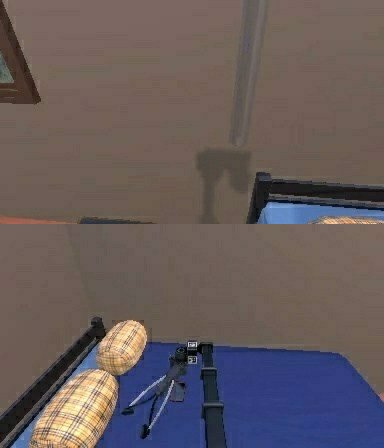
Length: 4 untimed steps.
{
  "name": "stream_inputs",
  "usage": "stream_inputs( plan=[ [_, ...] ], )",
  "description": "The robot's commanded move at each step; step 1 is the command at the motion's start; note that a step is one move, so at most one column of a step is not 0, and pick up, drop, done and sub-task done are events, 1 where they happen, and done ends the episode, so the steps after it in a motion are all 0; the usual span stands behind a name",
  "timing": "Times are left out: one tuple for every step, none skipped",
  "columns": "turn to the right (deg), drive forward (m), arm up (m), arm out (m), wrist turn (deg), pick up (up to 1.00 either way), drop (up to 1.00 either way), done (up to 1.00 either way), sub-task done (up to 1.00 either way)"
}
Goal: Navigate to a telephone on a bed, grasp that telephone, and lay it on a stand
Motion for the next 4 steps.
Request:
stream_inputs(
  plan=[
    [0.0,0.0,0.0,0.0,45.0,0.0,0.0,0.0,0.0],
    [0.0,0.0,0.0,0.0,45.0,0.0,0.0,0.0,0.0],
    [0.0,0.0,0.0,0.0,39.0,0.0,0.0,0.0,0.0],
    [0.0,0.0,-0.3,0.0,0.0,0.0,0.0,0.0,0.0]
  ],
)
